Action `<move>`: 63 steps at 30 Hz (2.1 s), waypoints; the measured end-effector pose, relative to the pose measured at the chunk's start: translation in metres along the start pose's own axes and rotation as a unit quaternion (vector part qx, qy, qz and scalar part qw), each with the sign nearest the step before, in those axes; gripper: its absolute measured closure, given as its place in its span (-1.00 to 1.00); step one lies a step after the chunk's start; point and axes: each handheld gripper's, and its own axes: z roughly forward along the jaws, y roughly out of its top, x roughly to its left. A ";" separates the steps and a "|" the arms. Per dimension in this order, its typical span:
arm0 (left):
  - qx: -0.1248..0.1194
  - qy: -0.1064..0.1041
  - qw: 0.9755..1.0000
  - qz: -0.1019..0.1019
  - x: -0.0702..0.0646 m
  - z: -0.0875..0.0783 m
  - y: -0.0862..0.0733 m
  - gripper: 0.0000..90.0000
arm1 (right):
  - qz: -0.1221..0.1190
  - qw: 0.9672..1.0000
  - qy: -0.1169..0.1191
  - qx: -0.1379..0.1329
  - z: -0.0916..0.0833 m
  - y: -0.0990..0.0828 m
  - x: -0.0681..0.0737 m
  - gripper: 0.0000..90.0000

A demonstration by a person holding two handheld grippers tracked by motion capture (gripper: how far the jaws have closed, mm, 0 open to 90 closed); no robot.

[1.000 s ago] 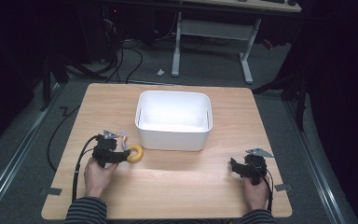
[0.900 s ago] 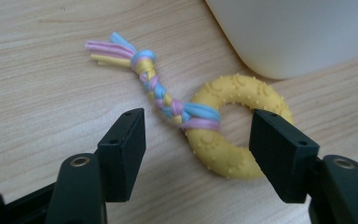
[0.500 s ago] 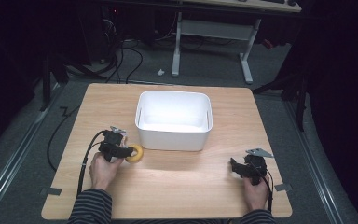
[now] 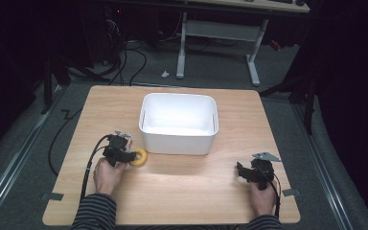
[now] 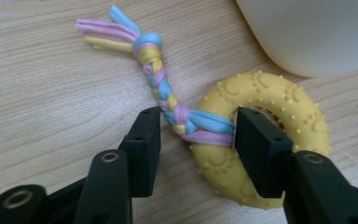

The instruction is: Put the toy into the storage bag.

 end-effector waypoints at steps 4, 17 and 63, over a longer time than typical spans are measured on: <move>0.001 -0.007 1.000 -0.005 -0.001 -0.001 0.000 0.31 | 0.000 1.000 0.000 0.000 0.000 0.000 0.000 -0.49; -0.018 -0.024 0.999 -0.013 0.003 -0.008 -0.005 0.42 | 0.000 1.000 0.000 0.000 0.000 0.000 0.000 -0.49; -0.070 -0.025 0.997 -0.009 0.024 -0.087 -0.030 0.51 | -0.006 1.000 0.002 0.000 0.000 0.000 0.000 -0.49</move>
